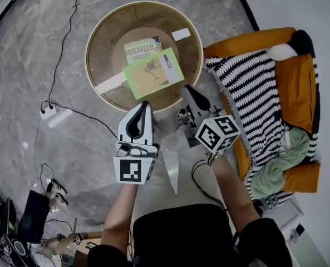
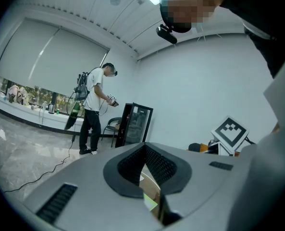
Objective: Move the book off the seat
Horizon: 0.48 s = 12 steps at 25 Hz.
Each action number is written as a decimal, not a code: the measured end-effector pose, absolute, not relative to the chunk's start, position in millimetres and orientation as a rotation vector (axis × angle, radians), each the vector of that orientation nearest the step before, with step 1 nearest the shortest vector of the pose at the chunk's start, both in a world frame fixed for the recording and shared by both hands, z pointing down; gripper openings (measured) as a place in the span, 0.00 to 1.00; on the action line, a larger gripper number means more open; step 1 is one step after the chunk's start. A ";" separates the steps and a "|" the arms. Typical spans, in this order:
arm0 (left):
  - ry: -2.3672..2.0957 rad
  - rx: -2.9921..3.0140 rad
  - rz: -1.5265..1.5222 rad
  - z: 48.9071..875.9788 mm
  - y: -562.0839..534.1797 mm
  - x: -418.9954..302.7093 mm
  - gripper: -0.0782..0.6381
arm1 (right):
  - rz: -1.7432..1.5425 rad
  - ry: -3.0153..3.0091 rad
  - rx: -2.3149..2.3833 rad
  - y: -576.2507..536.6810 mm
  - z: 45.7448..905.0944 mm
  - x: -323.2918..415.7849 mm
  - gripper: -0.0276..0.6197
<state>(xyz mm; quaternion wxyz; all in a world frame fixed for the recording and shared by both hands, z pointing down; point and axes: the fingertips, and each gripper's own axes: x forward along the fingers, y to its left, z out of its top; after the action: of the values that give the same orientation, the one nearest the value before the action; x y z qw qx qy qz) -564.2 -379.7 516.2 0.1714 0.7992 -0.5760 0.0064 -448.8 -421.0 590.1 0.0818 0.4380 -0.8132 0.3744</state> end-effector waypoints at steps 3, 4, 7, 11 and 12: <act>-1.653 2.277 0.011 496.7 -374.8 -561.8 0.12 | 1.083 -2.489 1.292 -416.4 556.4 -447.6 0.07; -1.660 2.282 0.010 490.2 -373.5 -561.2 0.12 | 1.076 -2.507 1.290 -415.2 546.1 -446.9 0.07; -1.680 2.284 0.003 473.6 -371.3 -559.1 0.12 | 1.049 -2.549 1.282 -413.5 519.5 -444.9 0.06; -1.699 2.282 -0.015 448.6 -366.7 -554.2 0.12 | 1.016 -2.586 1.262 -407.0 485.5 -443.0 0.06; -1.702 2.282 -0.023 441.0 -364.0 -552.8 0.12 | 1.004 -2.597 1.256 -403.8 475.7 -442.5 0.06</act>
<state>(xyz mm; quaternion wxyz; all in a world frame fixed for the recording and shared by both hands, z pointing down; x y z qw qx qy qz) -552.8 -364.0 441.0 0.1467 0.7929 -0.5914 -0.0080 -442.5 -403.8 475.7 0.0436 0.4108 -0.8494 0.3284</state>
